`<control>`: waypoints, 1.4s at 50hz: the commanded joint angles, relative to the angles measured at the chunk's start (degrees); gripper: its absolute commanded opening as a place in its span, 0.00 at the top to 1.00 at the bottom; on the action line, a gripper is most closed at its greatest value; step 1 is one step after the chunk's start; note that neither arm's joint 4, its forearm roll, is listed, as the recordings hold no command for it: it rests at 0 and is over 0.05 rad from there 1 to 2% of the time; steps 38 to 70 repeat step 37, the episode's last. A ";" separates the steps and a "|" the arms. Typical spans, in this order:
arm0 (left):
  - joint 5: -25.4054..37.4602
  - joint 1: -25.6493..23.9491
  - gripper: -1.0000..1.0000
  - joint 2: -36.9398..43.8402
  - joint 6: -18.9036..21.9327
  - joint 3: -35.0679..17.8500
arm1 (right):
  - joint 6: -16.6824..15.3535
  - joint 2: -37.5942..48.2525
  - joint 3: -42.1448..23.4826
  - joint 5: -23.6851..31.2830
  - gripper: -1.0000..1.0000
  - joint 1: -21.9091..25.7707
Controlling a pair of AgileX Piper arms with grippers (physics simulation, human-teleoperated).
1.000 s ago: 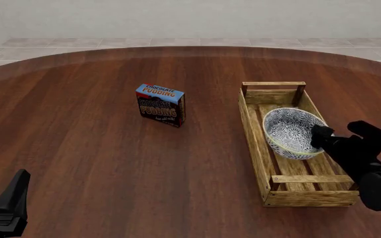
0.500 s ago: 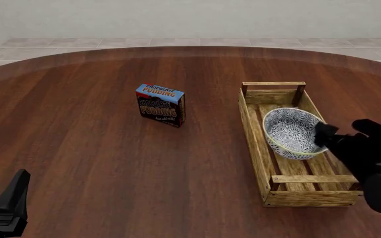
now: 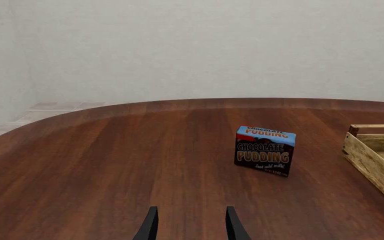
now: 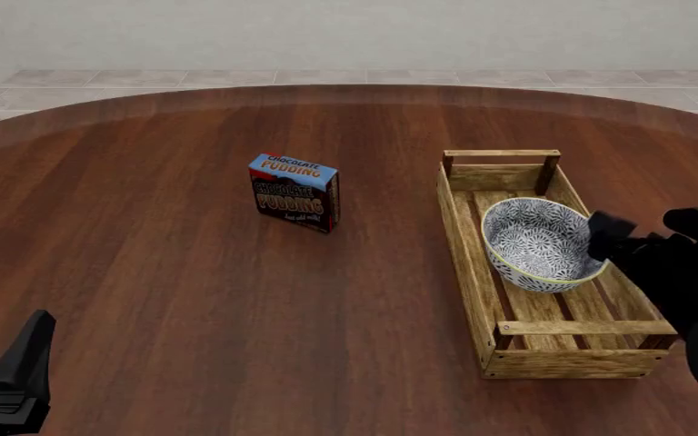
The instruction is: Pick up the bowl on the left and put it in the tray.
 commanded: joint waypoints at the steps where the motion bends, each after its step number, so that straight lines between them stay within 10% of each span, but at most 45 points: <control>1: 0.00 0.00 0.00 0.00 0.00 0.00 | -0.10 -3.60 0.23 2.17 0.00 0.22; 37: 0.00 0.00 0.00 0.00 0.00 0.00 | 1.36 -21.52 0.75 14.84 0.00 0.94; 70: 0.00 0.00 0.00 0.00 0.00 0.00 | 1.36 -21.52 0.75 14.84 0.00 0.94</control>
